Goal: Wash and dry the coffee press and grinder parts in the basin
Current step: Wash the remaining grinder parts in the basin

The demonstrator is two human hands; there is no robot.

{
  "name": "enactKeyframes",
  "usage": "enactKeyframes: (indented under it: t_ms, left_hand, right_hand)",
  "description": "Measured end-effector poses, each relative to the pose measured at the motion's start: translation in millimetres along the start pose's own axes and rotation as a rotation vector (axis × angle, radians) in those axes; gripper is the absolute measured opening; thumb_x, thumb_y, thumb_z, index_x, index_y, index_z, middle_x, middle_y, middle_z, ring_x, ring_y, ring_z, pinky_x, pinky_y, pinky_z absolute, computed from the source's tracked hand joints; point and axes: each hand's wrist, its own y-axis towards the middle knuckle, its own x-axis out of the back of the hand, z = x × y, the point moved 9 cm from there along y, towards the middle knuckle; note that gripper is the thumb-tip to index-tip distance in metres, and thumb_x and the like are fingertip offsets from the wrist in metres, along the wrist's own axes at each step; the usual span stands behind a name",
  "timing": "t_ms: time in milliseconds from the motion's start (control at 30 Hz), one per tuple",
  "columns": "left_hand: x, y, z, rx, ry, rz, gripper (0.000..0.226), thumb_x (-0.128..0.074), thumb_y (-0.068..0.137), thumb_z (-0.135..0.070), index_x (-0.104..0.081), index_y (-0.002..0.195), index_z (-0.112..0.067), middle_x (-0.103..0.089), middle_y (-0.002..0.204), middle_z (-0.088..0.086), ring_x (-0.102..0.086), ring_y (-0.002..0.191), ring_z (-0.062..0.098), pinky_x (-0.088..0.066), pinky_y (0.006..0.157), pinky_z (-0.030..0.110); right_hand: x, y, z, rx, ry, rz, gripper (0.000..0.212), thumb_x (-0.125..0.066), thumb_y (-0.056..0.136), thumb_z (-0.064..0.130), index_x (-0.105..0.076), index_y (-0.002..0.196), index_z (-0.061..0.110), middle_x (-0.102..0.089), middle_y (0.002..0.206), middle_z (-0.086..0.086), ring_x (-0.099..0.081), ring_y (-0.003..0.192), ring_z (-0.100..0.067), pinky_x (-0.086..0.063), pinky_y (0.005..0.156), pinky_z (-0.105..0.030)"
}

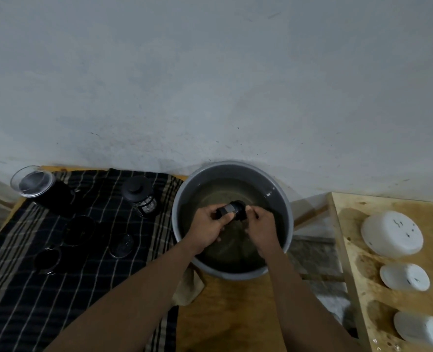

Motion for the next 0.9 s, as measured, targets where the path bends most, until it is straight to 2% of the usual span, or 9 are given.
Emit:
enactKeyframes:
  t_ms: [67, 167, 300, 367, 467, 600, 700, 800, 900]
  left_hand:
    - [-1, 4, 7, 0.054, 0.007, 0.019, 0.028, -0.071, 0.094, -0.021, -0.067, 0.122, -0.020, -0.071, 0.099, 0.000, -0.068, 0.084, 0.014, -0.058, 0.060, 0.030]
    - [-7, 8, 13, 0.052, 0.159, 0.112, 0.037, -0.079, 0.085, -0.016, -0.065, 0.119, -0.016, -0.069, 0.111, 0.001, -0.067, 0.106, 0.017, -0.057, 0.085, 0.029]
    - [-20, 5, 4, -0.164, 0.424, 0.274, 0.062, -0.080, 0.079, -0.015, -0.050, 0.131, -0.030, -0.063, 0.126, -0.005, -0.060, 0.119, 0.009, -0.050, 0.103, 0.030]
    - [-31, -1, 3, -0.240, 0.554, 0.358, 0.075, -0.075, 0.079, -0.014, -0.042, 0.143, -0.038, -0.057, 0.139, -0.008, -0.052, 0.128, 0.008, -0.044, 0.108, 0.027]
    - [-36, 0, 3, -0.285, 0.753, 0.342, 0.072, -0.074, 0.082, -0.013, -0.044, 0.145, -0.034, -0.054, 0.142, -0.002, -0.052, 0.129, 0.018, -0.045, 0.107, 0.034]
    - [-27, 8, 8, -0.264, 0.986, 0.237, 0.068, -0.072, 0.083, -0.014, -0.044, 0.143, -0.025, -0.053, 0.142, 0.004, -0.050, 0.127, 0.031, -0.045, 0.107, 0.045]
    - [-26, 11, 12, -0.266, 1.038, 0.205, 0.059, -0.067, 0.085, -0.016, -0.045, 0.139, -0.025, -0.053, 0.140, 0.006, -0.050, 0.125, 0.035, -0.042, 0.108, 0.048]
    - [-28, 10, 11, -0.291, 1.027, 0.191, 0.054, -0.063, 0.089, -0.015, -0.045, 0.139, -0.026, -0.053, 0.140, 0.005, -0.049, 0.125, 0.034, -0.044, 0.106, 0.050]
    - [-30, 9, 10, -0.321, 1.044, 0.208, 0.064, -0.065, 0.086, -0.013, -0.042, 0.144, -0.028, -0.053, 0.140, 0.003, -0.049, 0.123, 0.032, -0.045, 0.104, 0.048]
  right_hand:
    - [3, 3, 2, 0.005, 0.000, 0.007, 0.027, -0.050, 0.106, 0.027, -0.070, 0.092, 0.016, -0.070, 0.082, -0.003, -0.065, 0.081, -0.021, -0.053, 0.082, -0.041]
    - [4, 10, -9, -0.096, 0.078, -0.008, 0.029, -0.047, 0.107, 0.028, -0.067, 0.091, 0.014, -0.067, 0.082, -0.006, -0.062, 0.081, -0.022, -0.047, 0.077, -0.037]
    - [2, 13, -31, -0.288, 0.210, -0.023, 0.025, -0.053, 0.104, 0.026, -0.069, 0.093, 0.010, -0.068, 0.079, -0.011, -0.058, 0.065, -0.020, -0.044, 0.061, -0.033]
    - [-2, 14, -35, -0.303, 0.193, -0.009, 0.020, -0.056, 0.101, 0.012, -0.070, 0.086, 0.012, -0.071, 0.084, -0.013, -0.062, 0.074, -0.024, -0.050, 0.070, -0.038]
    - [-12, 13, -38, -0.312, 0.154, 0.026, 0.025, -0.059, 0.098, 0.008, -0.070, 0.077, 0.018, -0.070, 0.084, -0.008, -0.062, 0.082, -0.024, -0.050, 0.079, -0.039]
    - [-2, 6, -53, -0.463, 0.135, -0.040, 0.014, -0.052, 0.101, 0.013, -0.065, 0.095, 0.010, -0.065, 0.089, -0.009, -0.061, 0.082, -0.023, -0.053, 0.080, -0.038]
    - [-24, -2, -36, -0.408, 0.257, 0.190, 0.015, -0.056, 0.097, 0.004, -0.066, 0.087, 0.006, -0.064, 0.078, -0.010, -0.059, 0.069, -0.020, -0.052, 0.064, -0.032]
    - [-41, -8, -19, -0.312, 0.101, 0.374, 0.018, -0.052, 0.101, 0.017, -0.069, 0.099, 0.012, -0.071, 0.095, -0.017, -0.063, 0.081, -0.023, -0.052, 0.069, -0.035]
    - [-49, -12, -20, -0.259, 0.005, 0.436, 0.022, -0.048, 0.099, 0.018, -0.061, 0.115, 0.026, -0.070, 0.108, -0.009, -0.065, 0.098, -0.024, -0.051, 0.077, -0.038]
